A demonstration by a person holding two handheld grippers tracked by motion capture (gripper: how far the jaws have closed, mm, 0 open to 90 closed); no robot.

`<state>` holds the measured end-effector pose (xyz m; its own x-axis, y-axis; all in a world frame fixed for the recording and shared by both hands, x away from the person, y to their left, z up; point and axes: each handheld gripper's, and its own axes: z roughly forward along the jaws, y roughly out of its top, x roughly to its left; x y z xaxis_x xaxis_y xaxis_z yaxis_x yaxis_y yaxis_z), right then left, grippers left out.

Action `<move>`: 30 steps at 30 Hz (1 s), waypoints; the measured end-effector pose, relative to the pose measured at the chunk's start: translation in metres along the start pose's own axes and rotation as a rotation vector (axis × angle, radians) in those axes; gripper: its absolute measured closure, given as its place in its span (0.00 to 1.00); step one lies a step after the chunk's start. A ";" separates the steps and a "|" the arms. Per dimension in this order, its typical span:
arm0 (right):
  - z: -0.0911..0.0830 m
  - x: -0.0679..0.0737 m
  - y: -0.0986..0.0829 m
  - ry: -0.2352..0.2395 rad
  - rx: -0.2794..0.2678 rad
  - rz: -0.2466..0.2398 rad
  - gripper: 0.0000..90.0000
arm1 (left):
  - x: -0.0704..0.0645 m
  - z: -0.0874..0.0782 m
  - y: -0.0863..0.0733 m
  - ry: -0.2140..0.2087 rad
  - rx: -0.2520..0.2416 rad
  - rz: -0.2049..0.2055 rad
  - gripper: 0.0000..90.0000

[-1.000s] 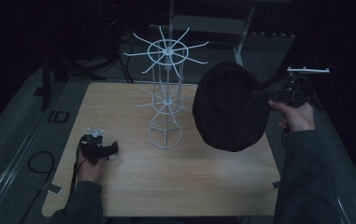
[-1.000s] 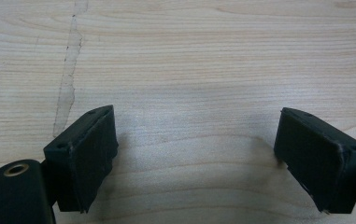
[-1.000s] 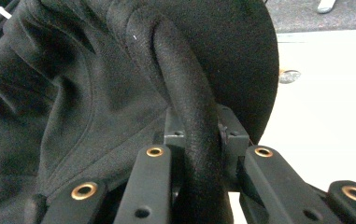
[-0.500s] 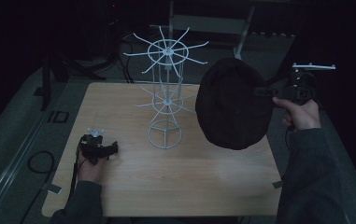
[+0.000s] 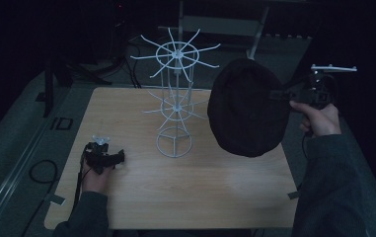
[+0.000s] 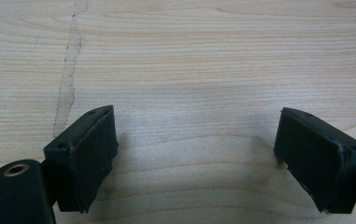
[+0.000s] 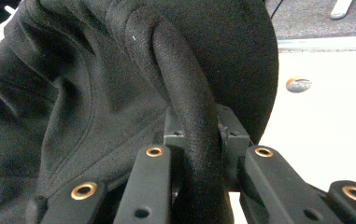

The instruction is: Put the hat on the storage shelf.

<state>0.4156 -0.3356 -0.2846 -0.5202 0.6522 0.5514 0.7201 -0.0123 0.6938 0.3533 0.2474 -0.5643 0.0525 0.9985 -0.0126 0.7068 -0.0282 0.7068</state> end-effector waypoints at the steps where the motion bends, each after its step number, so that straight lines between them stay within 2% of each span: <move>1: 0.000 0.000 0.000 0.001 -0.003 0.000 0.87 | 0.000 0.000 0.000 0.000 0.000 0.000 0.16; 21: -0.013 0.004 0.007 0.037 -0.043 0.010 0.86 | 0.000 0.000 0.000 -0.001 0.004 0.006 0.16; 30: -0.017 0.006 0.010 0.070 -0.065 0.022 0.86 | 0.000 0.000 0.000 -0.001 0.005 0.007 0.16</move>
<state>0.4117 -0.3448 -0.2663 -0.5372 0.5970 0.5958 0.7014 -0.0761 0.7087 0.3534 0.2475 -0.5640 0.0584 0.9983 -0.0086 0.7096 -0.0355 0.7037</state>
